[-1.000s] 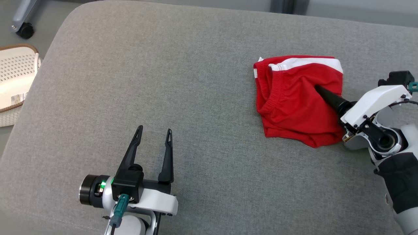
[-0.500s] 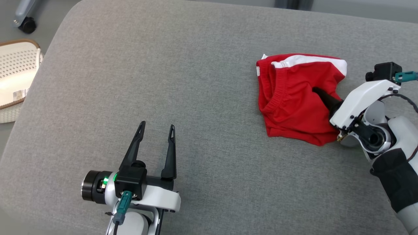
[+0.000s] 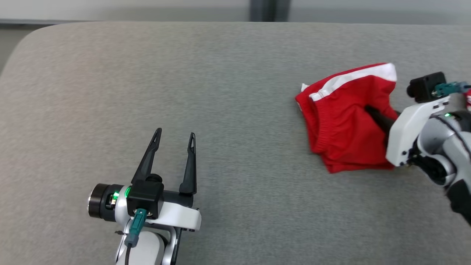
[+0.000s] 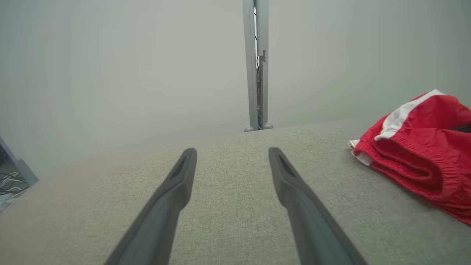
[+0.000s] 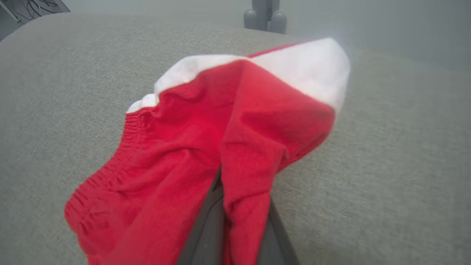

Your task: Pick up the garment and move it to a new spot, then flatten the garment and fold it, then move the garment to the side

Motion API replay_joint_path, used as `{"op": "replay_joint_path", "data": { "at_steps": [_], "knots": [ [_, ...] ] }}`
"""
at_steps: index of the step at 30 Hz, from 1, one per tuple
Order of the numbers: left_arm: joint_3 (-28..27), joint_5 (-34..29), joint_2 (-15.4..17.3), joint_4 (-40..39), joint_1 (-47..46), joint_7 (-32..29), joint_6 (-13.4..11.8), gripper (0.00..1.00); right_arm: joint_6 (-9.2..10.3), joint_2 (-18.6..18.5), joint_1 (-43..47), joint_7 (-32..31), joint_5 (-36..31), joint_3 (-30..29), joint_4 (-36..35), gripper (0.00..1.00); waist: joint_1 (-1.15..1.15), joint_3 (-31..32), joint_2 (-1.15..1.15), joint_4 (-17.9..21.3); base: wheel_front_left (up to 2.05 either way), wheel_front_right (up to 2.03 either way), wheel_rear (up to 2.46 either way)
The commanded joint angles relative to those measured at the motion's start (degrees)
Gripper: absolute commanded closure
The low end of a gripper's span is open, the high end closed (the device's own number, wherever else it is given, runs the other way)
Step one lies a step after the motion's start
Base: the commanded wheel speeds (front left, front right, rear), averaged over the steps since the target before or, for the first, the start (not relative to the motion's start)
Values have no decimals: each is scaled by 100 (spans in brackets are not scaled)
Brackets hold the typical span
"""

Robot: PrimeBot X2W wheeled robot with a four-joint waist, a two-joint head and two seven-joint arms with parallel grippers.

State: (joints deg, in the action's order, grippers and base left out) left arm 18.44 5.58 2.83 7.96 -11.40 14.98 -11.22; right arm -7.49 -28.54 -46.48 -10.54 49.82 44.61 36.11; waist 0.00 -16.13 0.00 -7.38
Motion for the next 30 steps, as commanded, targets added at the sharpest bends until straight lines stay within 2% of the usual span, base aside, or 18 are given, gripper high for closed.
{"op": "replay_joint_path", "data": {
  "at_steps": [1, 5, 10, 20, 24, 30],
  "knots": [
    [-29, -15, 18, -8, -135, 14, 10, 0, -2, -113, -85, 49, -10, 18, -45, 100, 0, -24, 0, 289, 0, 0, 0],
    [-59, -23, 20, 1, -272, 15, 45, 0, -2, -573, -261, 105, -54, 154, -351, 100, 0, -166, 0, 633, 0, 0, 0],
    [-112, -6, 20, 47, -466, 14, 51, 0, -2, -1131, -372, 104, 23, 56, -743, 100, 0, -370, 0, 994, 0, 0, 0],
    [-157, -115, 21, 117, -689, 14, 101, 0, -1, -1981, -105, 99, 15, -591, -968, 100, 0, -739, 0, 1357, 0, 0, 0],
    [-191, -185, 20, 125, -778, 14, 164, 0, -1, -2171, 11, 171, -170, -873, -766, 100, 0, -925, 0, 1383, 0, 0, 0],
    [-181, -240, 21, 138, -947, 14, 211, 0, -1, -2185, 50, 335, -559, -1214, -249, 100, 0, -1223, 0, 1319, 0, 0, 0]
  ]
}}
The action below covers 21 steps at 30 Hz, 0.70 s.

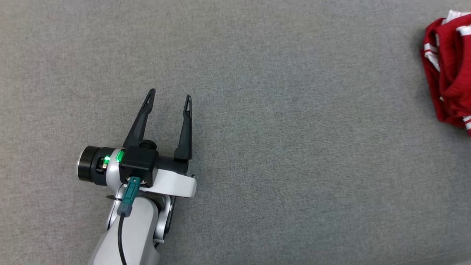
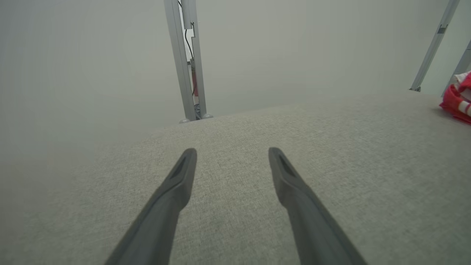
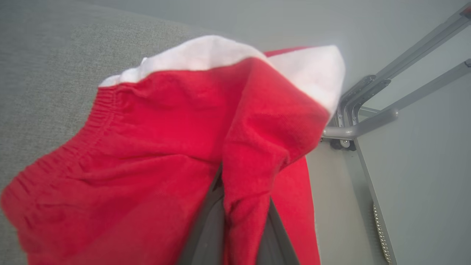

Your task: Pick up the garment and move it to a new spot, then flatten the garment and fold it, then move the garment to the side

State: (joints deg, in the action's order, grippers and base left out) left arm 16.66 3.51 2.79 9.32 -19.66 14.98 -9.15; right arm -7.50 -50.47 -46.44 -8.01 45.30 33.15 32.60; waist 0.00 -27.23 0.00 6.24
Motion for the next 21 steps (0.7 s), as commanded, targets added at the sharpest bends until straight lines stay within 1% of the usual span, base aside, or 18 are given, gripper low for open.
{"op": "replay_joint_path", "data": {
  "at_steps": [1, 6, 10, 15, 16, 17, 21],
  "knots": [
    [14, -37, 24, 1, -140, 14, 2, 0, 0, 34, 48, 106, -158, -109, 182, 100, 0, -159, 0, -64, 0, 0, 0],
    [71, -41, 26, 20, -232, 14, 2, 0, 0, 148, 35, 212, -394, -230, 478, 100, 0, -314, 0, -155, 0, 0, 0],
    [106, -42, 23, 43, -276, 14, -2, 0, 0, 140, -46, 314, -896, -220, 791, 100, 0, -422, 0, -259, 0, 0, 0],
    [123, -18, 26, 50, -304, 13, -32, 0, 0, 314, -163, 441, -1475, -351, 1272, 100, 0, -463, 0, -334, 0, 0, 0],
    [124, -14, 28, 58, -304, 13, -33, 0, 0, 354, -197, 484, -1584, -381, 1349, 54, 0, -459, 0, -343, 0, 0, 0],
    [128, -7, 27, 68, -302, 13, -38, 0, 0, 406, -232, 503, -1648, -411, 1416, 0, 0, -449, 0, -350, 0, 0, 0],
    [114, 31, 27, 114, -234, 14, -54, 0, 0, 546, -349, 507, -1928, -551, 1653, 0, 0, -324, 0, -344, 0, 0, 0]
  ]
}}
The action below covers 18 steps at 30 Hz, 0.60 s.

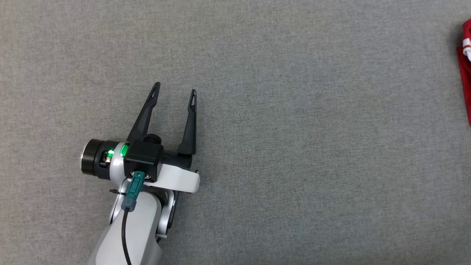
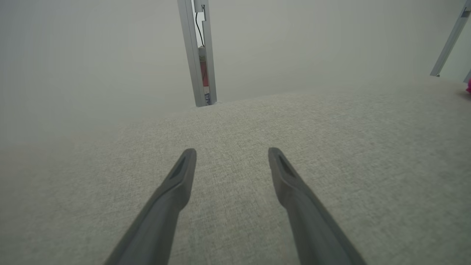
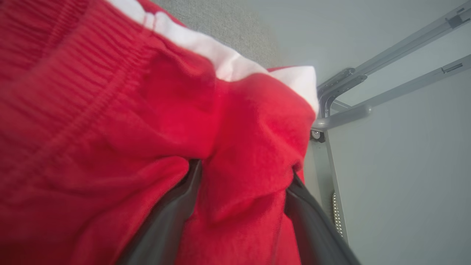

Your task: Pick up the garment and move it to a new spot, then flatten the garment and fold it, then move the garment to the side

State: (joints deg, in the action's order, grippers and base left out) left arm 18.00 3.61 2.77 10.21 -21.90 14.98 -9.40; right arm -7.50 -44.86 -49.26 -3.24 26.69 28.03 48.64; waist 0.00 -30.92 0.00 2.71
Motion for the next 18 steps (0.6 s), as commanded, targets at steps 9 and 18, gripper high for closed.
{"op": "replay_joint_path", "data": {
  "at_steps": [9, 18],
  "knots": [
    [-48, 176, 25, 8, 210, 14, -87, 0, 0, 214, -438, 35, -1003, -325, 208, 0, 0, 633, 0, 29, 0, 0, 0],
    [-250, 262, 24, -136, 662, 14, -183, 0, 0, 944, -144, 743, -807, -617, -931, 0, 0, 1501, 0, -109, 0, 0, 0]
  ]
}}
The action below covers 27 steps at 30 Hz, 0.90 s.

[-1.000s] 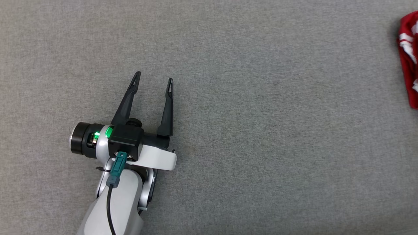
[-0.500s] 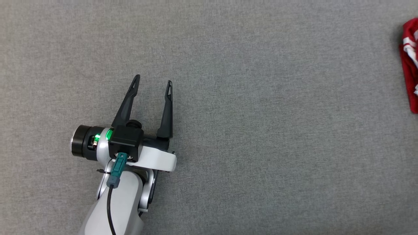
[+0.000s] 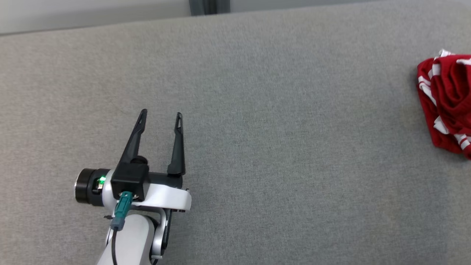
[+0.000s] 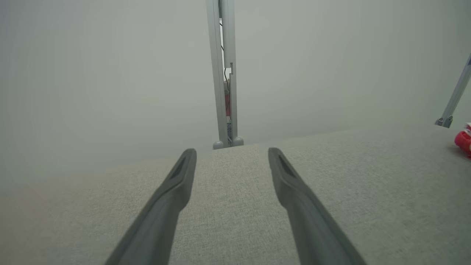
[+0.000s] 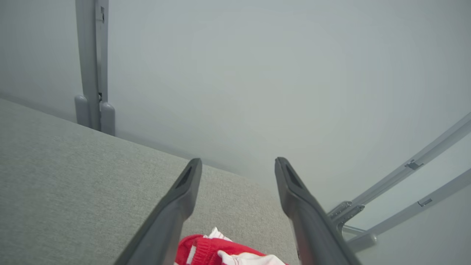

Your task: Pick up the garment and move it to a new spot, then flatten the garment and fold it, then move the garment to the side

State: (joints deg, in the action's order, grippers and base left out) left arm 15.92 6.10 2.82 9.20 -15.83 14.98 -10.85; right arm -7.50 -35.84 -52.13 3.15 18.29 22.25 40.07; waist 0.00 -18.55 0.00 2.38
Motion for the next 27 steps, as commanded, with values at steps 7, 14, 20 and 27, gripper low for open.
{"op": "replay_joint_path", "data": {
  "at_steps": [7, 14, 20, 27],
  "knots": [
    [-347, 115, 20, -203, 489, 14, -41, 0, 0, 864, 1119, 874, 101, -588, -1051, 0, 0, 893, 0, -247, 0, 0, 0],
    [-543, 160, 17, -275, 960, 14, -11, 0, 0, 1871, 2294, 1156, -99, -1333, -1690, 0, 0, 1328, 0, -338, 0, 0, 0],
    [-664, 267, 19, -411, 1384, 14, -76, 0, -1, 2797, 3470, 1214, -811, -1924, -2261, 0, 0, 1606, 0, -436, 0, 0, 0],
    [-713, 709, 21, -316, 1804, 14, 124, 0, -1, 3255, 4479, 1207, -1380, -2123, -2834, 0, 0, 1781, 0, -476, 0, 0, 0]
  ]
}}
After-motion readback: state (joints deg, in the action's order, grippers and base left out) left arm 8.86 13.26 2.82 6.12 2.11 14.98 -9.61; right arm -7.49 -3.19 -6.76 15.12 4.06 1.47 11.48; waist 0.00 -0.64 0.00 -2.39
